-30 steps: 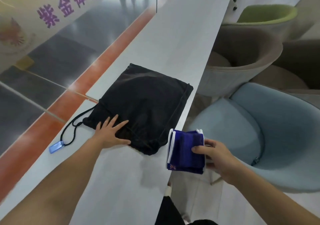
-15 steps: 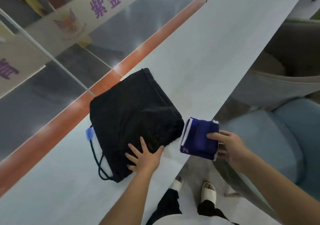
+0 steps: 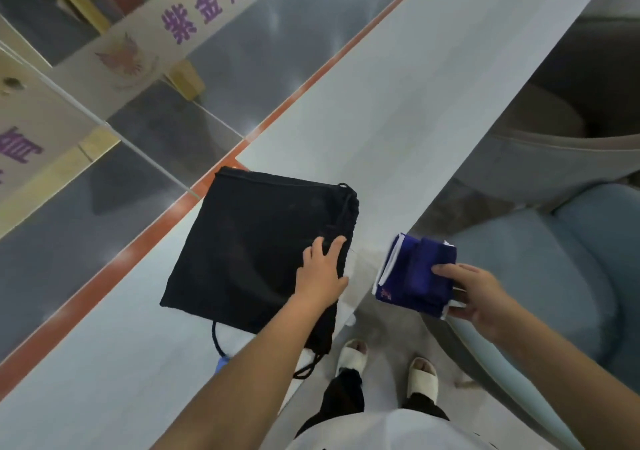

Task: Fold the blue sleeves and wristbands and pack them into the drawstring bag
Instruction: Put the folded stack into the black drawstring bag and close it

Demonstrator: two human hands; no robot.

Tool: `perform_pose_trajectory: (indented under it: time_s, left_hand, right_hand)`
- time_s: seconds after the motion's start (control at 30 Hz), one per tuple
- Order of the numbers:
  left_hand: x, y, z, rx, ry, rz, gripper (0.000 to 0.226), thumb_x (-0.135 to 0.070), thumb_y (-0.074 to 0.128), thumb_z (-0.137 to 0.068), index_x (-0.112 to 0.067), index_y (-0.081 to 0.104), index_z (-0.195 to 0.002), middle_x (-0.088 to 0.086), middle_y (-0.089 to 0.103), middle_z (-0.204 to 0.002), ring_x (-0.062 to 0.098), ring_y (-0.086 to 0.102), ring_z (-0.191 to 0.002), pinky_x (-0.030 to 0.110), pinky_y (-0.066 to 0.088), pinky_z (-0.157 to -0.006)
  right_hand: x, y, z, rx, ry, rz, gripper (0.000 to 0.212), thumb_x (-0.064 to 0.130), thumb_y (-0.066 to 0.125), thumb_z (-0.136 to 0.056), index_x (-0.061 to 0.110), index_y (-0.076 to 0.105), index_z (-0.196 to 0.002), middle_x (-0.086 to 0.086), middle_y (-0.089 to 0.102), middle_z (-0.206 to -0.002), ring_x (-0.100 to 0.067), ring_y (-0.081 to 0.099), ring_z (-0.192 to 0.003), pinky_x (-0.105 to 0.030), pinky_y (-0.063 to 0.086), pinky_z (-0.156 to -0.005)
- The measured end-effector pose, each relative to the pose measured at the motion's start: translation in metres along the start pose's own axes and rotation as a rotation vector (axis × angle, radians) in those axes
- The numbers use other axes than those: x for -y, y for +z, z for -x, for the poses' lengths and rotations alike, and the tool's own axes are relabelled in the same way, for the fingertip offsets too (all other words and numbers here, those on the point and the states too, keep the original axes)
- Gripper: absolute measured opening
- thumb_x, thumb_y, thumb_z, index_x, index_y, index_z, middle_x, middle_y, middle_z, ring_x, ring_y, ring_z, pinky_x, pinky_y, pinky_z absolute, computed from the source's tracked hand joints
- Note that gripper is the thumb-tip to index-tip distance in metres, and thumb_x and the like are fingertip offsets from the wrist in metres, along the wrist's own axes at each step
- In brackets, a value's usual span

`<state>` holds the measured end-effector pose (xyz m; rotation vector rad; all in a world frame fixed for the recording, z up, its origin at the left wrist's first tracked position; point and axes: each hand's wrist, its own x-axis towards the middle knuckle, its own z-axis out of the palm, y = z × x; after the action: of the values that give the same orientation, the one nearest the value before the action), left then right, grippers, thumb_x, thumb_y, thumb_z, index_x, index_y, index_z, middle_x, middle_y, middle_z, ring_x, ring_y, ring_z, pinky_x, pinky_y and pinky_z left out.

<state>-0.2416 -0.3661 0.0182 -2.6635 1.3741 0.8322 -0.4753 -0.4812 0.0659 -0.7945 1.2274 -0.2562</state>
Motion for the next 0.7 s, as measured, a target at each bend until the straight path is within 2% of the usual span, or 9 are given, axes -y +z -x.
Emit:
perform_pose_trajectory:
  time_s: [0.1,0.2,0.3,0.4,0.43,0.5,0.57,0.7]
  left_hand:
    - [-0.007,-0.019,-0.023,0.161,0.035,-0.016,0.074,-0.012,0.061,-0.092,-0.041,0.021,-0.149,0.010,0.026,-0.156,0.034,0.034,-0.134,0.042,0.049,-0.092]
    - [-0.003,-0.036,-0.029,0.260,0.114,0.073,0.075,0.006,0.054,-0.089,-0.038,0.031,-0.146,0.007,0.034,-0.153,0.032,0.044,-0.130,0.039,0.052,-0.095]
    - [0.007,-0.052,-0.022,0.225,0.152,0.217,0.068,0.012,0.053,-0.087,-0.035,0.047,-0.135,0.000,0.038,-0.152,0.023,0.045,-0.132,0.023,0.044,-0.093]
    - [0.015,-0.067,-0.013,0.123,0.149,0.311,0.052,0.008,0.055,-0.088,-0.032,0.061,-0.121,-0.004,0.043,-0.149,0.014,0.041,-0.134,0.008,0.033,-0.091]
    - [0.016,-0.072,-0.010,0.096,0.140,0.350,0.051,0.006,0.056,-0.087,-0.031,0.063,-0.121,-0.004,0.045,-0.148,0.011,0.041,-0.133,0.004,0.032,-0.089]
    - [0.017,-0.083,-0.003,0.046,0.124,0.408,0.053,0.003,0.057,-0.087,-0.029,0.063,-0.128,-0.003,0.046,-0.150,0.013,0.040,-0.138,0.009,0.031,-0.095]
    - [0.018,-0.092,0.005,0.005,0.118,0.431,0.057,0.002,0.058,-0.086,-0.027,0.061,-0.134,-0.002,0.045,-0.152,0.015,0.040,-0.140,0.018,0.028,-0.103]
    - [0.022,-0.099,0.022,-0.068,0.152,0.310,0.056,-0.004,0.062,-0.087,-0.026,0.057,-0.139,-0.006,0.043,-0.154,0.015,0.043,-0.138,0.022,0.035,-0.105]
  right_hand:
    - [0.000,-0.006,0.005,0.021,0.000,-0.006,0.024,0.018,0.077,-0.075,0.011,0.067,-0.096,-0.006,0.072,-0.075,-0.023,0.066,-0.065,-0.034,0.053,-0.062]
    - [-0.002,-0.009,0.008,0.054,0.003,-0.013,0.036,0.021,0.079,-0.070,0.009,0.068,-0.102,-0.006,0.073,-0.080,-0.022,0.067,-0.066,-0.034,0.051,-0.062]
    - [-0.005,-0.006,0.006,0.084,-0.001,-0.036,0.033,0.018,0.077,-0.075,0.009,0.069,-0.105,-0.007,0.073,-0.084,-0.022,0.066,-0.068,-0.033,0.050,-0.063]
    - [-0.004,0.007,0.003,0.150,0.008,-0.049,0.028,0.015,0.075,-0.078,0.011,0.069,-0.106,-0.005,0.074,-0.083,-0.019,0.068,-0.066,-0.030,0.053,-0.058]
    - [-0.003,0.012,0.000,0.174,0.012,-0.049,0.033,0.016,0.077,-0.076,0.010,0.069,-0.107,-0.005,0.075,-0.086,-0.019,0.069,-0.068,-0.030,0.054,-0.058]
    - [0.000,0.027,-0.007,0.209,0.021,-0.029,0.049,0.024,0.079,-0.065,0.010,0.070,-0.112,-0.008,0.075,-0.094,-0.022,0.070,-0.076,-0.035,0.056,-0.066]
    - [0.005,0.043,-0.018,0.227,0.029,-0.008,0.054,0.028,0.080,-0.062,0.010,0.071,-0.112,-0.009,0.074,-0.097,-0.025,0.070,-0.081,-0.039,0.055,-0.072]
    - [0.009,0.076,-0.045,0.158,0.075,0.098,0.051,0.025,0.085,-0.066,0.005,0.066,-0.109,-0.012,0.075,-0.096,-0.031,0.071,-0.080,-0.041,0.060,-0.067]
